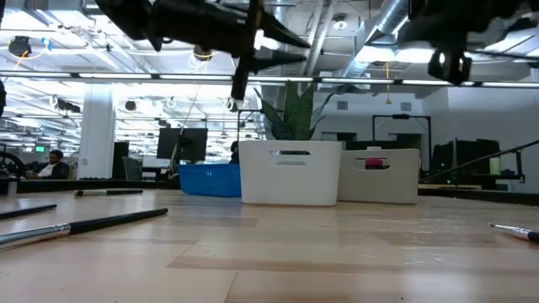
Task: Pick & Place Paint Supplies
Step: Put the large black paint brush into the white bin
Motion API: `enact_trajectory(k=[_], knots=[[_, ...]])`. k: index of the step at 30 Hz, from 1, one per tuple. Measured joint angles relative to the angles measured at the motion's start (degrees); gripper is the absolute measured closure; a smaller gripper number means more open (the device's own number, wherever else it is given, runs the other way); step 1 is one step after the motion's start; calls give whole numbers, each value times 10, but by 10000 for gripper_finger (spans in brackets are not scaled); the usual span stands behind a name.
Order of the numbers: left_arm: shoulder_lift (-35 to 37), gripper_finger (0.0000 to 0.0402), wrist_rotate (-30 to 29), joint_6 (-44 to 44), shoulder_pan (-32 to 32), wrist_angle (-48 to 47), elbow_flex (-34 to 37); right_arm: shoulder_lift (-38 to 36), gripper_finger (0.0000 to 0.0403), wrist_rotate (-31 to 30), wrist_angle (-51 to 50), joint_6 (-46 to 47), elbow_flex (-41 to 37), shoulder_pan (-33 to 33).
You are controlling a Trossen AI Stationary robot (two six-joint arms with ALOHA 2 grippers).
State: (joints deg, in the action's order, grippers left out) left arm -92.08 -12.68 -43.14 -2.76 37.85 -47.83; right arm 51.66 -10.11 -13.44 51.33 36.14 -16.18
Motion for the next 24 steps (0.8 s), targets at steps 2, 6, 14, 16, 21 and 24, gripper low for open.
enact_trajectory(k=[2, 6, 14, 16, 21, 24], knots=[[16, 330, 7, 34, 0, 0, 0, -14, 403, 5, 28, -4, 0, 14], [50, 330, 11, 86, 0, 1, 0, -24, 403, 24, 92, -8, 0, 42], [83, 327, 27, 115, 0, -3, 0, 42, 403, 63, 167, -43, 56, 97], [84, 319, 41, 115, 0, 0, 0, 72, 403, 76, 162, -72, 87, 105], [84, 287, 56, 114, 0, -3, 0, 143, 403, 87, 133, -134, 183, 124], [84, 264, 57, 113, 0, -3, 0, 177, 403, 87, 95, -164, 239, 134]])
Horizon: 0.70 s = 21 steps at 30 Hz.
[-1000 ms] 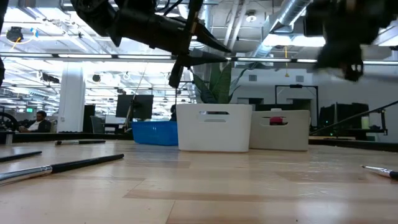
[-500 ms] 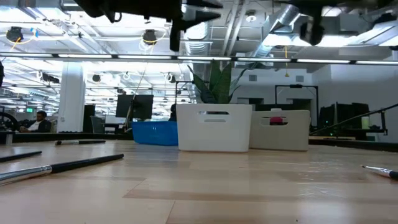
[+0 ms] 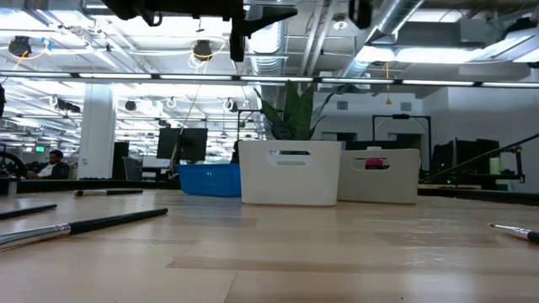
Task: Pick & Place Paint Supplies
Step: Put the large black paint brush into the white bin
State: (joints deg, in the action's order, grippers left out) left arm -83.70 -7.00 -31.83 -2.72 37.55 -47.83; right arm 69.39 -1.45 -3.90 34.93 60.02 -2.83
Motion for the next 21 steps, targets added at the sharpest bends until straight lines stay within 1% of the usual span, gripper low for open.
enact_trajectory(k=[5, 9, 13, 16, 21], knots=[[0, 231, 40, 6, 0, 13, 0, 49, 403, 12, -47, -42, 83, 17], [1, 215, 60, 15, 0, 15, 0, 74, 403, 20, -88, -54, 128, 28], [1, 214, 62, 17, 0, 24, 0, 89, 403, 31, -88, -64, 149, 33], [1, 219, 62, 33, 0, 34, 0, 104, 403, 32, -92, -65, 150, 33], [2, 229, 63, 34, 2, 42, 0, 126, 403, 34, -88, -64, 161, 32]])
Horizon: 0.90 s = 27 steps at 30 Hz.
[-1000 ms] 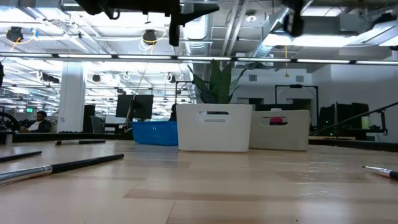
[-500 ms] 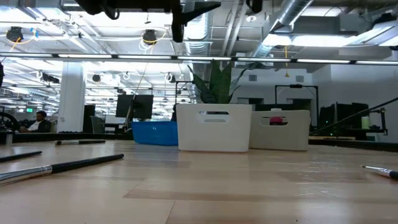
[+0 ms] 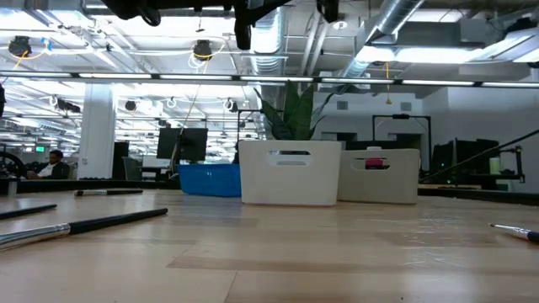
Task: Pick & Place Paint Supplies
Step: Put the large black paint brush into the white bin
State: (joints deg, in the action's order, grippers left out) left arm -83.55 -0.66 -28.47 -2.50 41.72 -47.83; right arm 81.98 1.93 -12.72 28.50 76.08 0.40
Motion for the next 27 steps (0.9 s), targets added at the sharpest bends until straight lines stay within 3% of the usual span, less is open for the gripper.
enact_trajectory(k=[27], knots=[[0, 361, 13, 0, 0, -7, 0, -3, 403, 14, 8, 0, 0, 17]])
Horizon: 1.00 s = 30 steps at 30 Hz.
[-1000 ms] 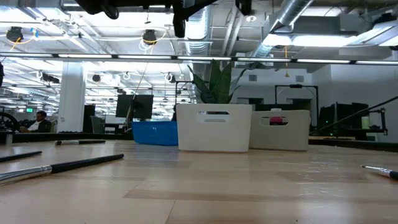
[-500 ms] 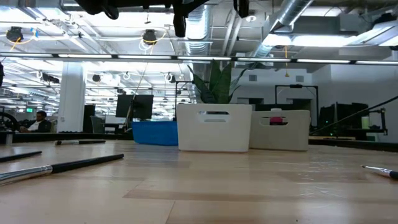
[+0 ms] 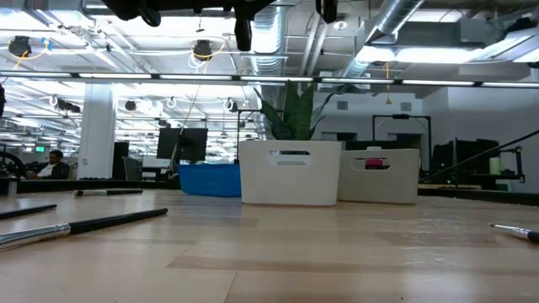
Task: Pick & Place Paint Supplies
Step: Put the large black paint brush into the white bin
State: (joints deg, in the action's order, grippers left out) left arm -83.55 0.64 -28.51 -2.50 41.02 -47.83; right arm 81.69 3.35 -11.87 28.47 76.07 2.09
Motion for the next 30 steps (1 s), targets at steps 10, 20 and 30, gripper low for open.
enact_trajectory(k=[10, 20, 30], knots=[[0, 392, -2, 1, 3, -16, 0, 0, 402, 1, -1, 0, 0, -1], [0, 395, -1, 2, 3, -16, 0, 0, 322, -2, 2, 13, 0, -1], [0, 395, 0, 2, 3, -36, 0, 0, 218, -4, 6, 10, 0, 1]])
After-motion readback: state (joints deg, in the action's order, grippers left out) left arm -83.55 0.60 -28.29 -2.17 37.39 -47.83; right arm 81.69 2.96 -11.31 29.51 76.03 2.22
